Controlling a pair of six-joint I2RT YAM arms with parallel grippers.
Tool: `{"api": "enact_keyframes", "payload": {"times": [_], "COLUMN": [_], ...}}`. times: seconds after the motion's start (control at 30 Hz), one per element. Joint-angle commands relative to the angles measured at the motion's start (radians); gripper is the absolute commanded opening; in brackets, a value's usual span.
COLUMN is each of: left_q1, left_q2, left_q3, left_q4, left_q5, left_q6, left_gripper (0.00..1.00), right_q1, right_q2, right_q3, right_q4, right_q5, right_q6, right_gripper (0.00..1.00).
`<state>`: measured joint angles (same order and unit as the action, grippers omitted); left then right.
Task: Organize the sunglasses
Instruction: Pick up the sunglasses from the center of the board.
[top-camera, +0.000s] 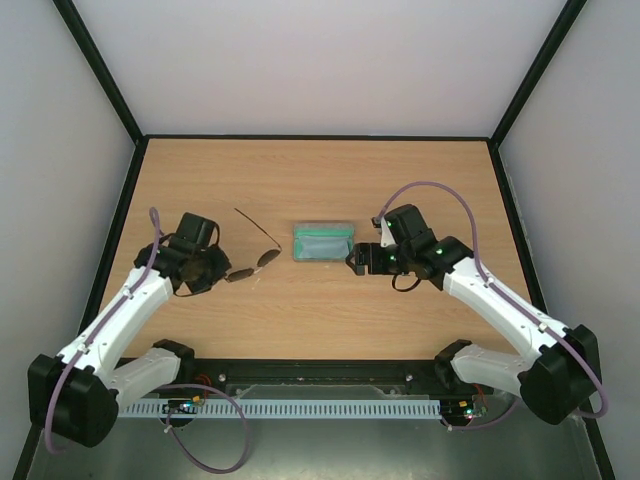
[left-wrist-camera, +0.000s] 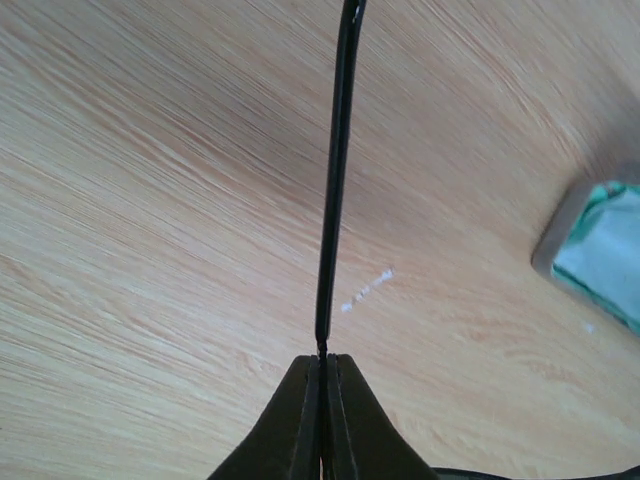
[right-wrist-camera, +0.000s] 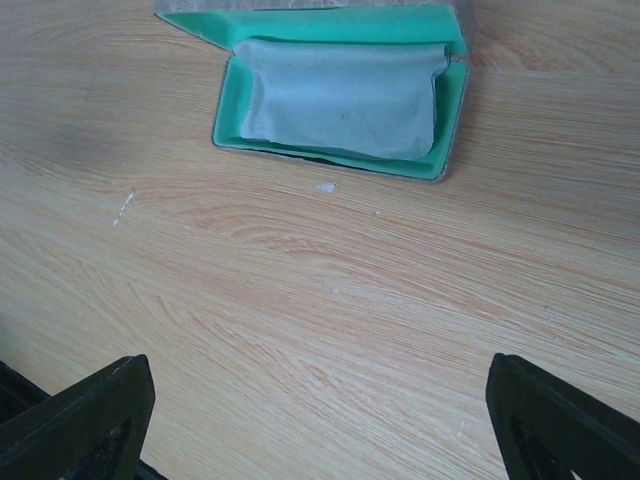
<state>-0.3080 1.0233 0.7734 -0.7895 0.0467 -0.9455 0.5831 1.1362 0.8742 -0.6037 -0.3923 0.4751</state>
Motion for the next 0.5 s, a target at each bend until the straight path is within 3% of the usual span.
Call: {"api": "enact_keyframes", "payload": {"times": [0.0,0.2,0.47], "left_q1": [-0.07,-0.209,-0.306], "left_q2": [-0.003,0.009,0.061], "left_q3": [0.05,0.126,0.186], "left_q4": [-0.094,-0.138,-0.132], "left_q5": [0.037,-0.069,-0.124], "left_q6": [0.127,0.151,0.183], "left_gripper": [0.02,0.02,0.02], "right_q1": [0.006,0.008,0.096], "right_q2": [-0.025,-0.021,0.071], "right_q3": [0.036,0.043,0.179], "right_q4": [-0.031,0.001,-0.072], "right_q5": [-0.02,-0.121,0.015], "right_q6": [0.001,0.033,0.025], "right_gripper": [0.89,0.76,0.69]}}
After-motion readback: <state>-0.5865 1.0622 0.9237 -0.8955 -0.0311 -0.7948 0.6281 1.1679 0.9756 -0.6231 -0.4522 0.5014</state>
